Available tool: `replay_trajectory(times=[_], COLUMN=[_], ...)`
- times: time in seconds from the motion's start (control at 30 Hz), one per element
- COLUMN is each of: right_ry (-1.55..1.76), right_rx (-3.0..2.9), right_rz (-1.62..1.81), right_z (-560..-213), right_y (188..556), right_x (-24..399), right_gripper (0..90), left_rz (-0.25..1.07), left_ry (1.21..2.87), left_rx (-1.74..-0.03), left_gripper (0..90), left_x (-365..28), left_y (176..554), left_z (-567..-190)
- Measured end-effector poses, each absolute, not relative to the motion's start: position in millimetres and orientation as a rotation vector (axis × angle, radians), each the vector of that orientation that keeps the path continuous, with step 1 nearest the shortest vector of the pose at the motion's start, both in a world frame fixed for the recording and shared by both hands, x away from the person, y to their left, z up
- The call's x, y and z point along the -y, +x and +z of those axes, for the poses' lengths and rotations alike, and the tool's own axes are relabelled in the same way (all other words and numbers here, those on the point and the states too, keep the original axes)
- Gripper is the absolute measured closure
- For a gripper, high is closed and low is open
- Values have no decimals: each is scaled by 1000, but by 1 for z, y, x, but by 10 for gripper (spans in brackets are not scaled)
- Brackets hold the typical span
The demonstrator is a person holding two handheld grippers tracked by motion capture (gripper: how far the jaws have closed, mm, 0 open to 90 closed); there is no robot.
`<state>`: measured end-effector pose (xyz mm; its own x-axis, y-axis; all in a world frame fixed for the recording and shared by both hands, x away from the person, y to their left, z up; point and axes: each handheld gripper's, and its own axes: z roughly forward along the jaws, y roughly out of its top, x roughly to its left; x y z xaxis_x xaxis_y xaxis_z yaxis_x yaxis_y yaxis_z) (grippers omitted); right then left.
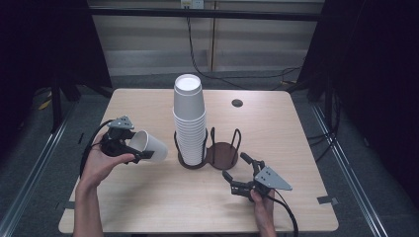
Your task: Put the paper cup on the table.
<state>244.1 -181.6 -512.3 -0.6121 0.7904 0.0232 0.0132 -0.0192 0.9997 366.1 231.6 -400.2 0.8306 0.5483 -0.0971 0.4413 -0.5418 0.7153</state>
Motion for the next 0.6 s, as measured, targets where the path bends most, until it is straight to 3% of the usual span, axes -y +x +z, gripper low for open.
replay_trajectory(times=[0.6], right_ry=[833], right_rx=[-1668], right_rz=[1691], right_z=[-512], right_y=[243], right_x=[182], right_gripper=[130], left_rz=[244], left_ry=[2414], left_rx=[-790], left_gripper=[82], left_x=[-226], left_y=[393], left_z=[-387])
